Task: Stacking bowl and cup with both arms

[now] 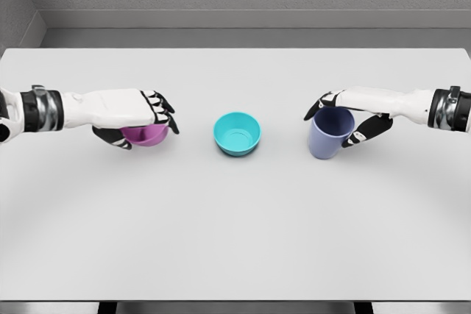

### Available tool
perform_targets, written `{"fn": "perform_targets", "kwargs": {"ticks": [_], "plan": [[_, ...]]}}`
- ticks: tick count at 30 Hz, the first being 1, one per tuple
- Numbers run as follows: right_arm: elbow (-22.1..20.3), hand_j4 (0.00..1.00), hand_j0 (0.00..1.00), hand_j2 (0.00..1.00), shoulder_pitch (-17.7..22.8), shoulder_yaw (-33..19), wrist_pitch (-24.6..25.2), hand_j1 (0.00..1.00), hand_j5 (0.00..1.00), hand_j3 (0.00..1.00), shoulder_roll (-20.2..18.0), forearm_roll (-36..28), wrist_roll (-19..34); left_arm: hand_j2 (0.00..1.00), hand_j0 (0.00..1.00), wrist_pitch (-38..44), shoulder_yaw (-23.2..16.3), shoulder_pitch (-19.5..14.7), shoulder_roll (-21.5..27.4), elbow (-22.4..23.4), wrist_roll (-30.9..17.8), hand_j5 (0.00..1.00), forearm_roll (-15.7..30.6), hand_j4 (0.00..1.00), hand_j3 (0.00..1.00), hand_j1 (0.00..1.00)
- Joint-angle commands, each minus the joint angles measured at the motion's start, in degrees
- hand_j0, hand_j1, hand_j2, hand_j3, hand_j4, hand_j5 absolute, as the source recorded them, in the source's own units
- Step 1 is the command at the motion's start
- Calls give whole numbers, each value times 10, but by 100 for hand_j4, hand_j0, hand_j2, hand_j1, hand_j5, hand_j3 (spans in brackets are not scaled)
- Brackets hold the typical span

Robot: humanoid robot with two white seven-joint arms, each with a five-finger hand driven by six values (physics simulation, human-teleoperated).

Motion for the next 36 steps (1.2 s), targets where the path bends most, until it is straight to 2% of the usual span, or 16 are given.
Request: {"fn": "perform_targets", "kwargs": {"ticks": [1, 17, 19, 36], "plan": [[0, 64, 64, 64, 0, 0, 1, 64, 64, 64, -1, 0, 0, 79, 79, 2, 0, 0, -9, -4, 0, 79, 0, 79, 79, 79], [-5, 67, 67, 67, -12, -1, 1, 67, 67, 67, -14, 0, 0, 79, 79, 2, -3, -18, -49, -4, 0, 79, -8, 79, 79, 79], [-8, 67, 67, 67, -12, -1, 0, 67, 67, 67, -18, 0, 0, 79, 79, 2, -3, -20, -60, -4, 0, 79, -25, 79, 79, 79], [-18, 67, 67, 67, -25, -6, -7, 67, 67, 67, -29, -4, 0, 78, 78, 2, -3, -26, -99, 1, 0, 78, -44, 78, 78, 78]]}}
